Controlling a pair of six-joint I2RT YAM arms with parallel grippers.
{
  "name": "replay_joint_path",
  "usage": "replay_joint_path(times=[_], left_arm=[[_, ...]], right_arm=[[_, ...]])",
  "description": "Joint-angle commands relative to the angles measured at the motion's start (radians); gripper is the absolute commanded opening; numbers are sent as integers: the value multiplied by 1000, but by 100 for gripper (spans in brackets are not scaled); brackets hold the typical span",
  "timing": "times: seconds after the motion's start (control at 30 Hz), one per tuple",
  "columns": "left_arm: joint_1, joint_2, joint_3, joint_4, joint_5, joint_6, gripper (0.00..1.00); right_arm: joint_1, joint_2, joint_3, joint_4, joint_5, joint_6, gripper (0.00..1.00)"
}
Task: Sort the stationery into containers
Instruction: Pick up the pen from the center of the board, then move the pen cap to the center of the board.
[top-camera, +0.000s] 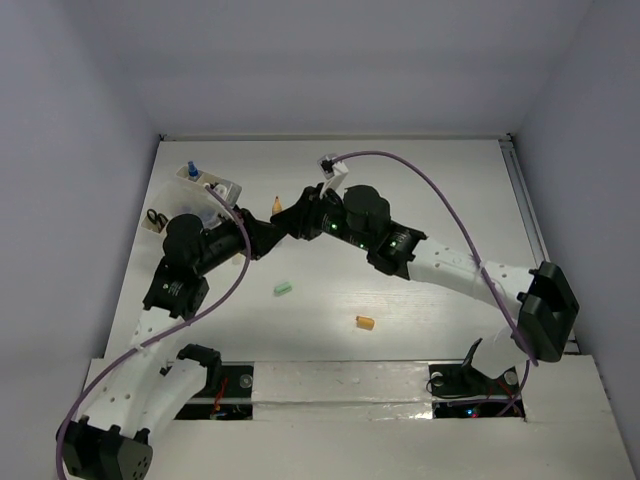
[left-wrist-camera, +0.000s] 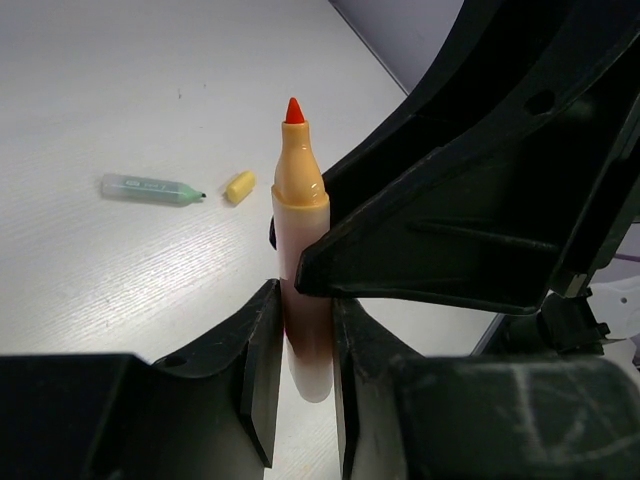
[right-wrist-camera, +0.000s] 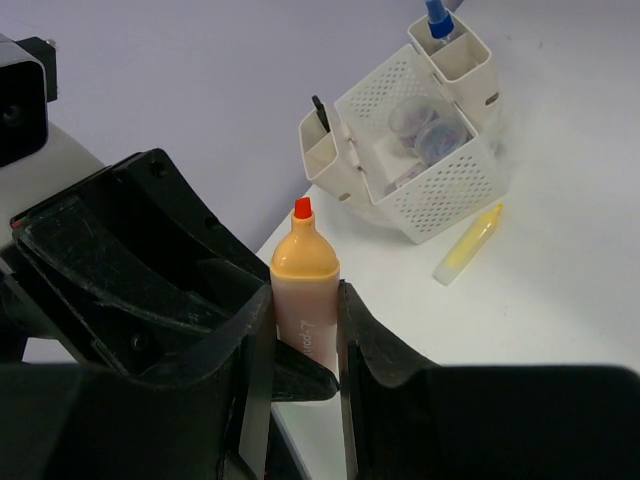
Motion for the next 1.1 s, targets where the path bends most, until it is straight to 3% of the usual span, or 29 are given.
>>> replay_joint_path(times=[0.0,0.17,0.27,0.4,0.47,0.57,0.7,0.83,1.07], left_arm=[[8,-51,13,30,-50,25,0],[8,-74,11,42,-10,25,0],[8,-77,10,50,40,25,0],[8,-94,0,68,116,19,0],[8,-102,-7,85,160,13,0],[8,-111,-16,125,249,-7,0],[8,-146,-38,211,347,-58,0],[8,-172,-87,408,474,-173,0],[-23,-203,-98,478,528,-222,0]], right_arm=[[15,-90,-17,30,2,22,19],[15,-187,-60,-76,-8,11,46],[15,-294,-113,-168,5,-4,54],[15,-471,-230,-303,32,-14,54],[15,-561,-276,-406,12,-21,47],[15,-611,-342,-613,12,-23,38],[15,-614,-422,-789,39,-1,36],[15,-531,-471,-842,68,14,44],[24,-413,-526,-770,53,19,59]])
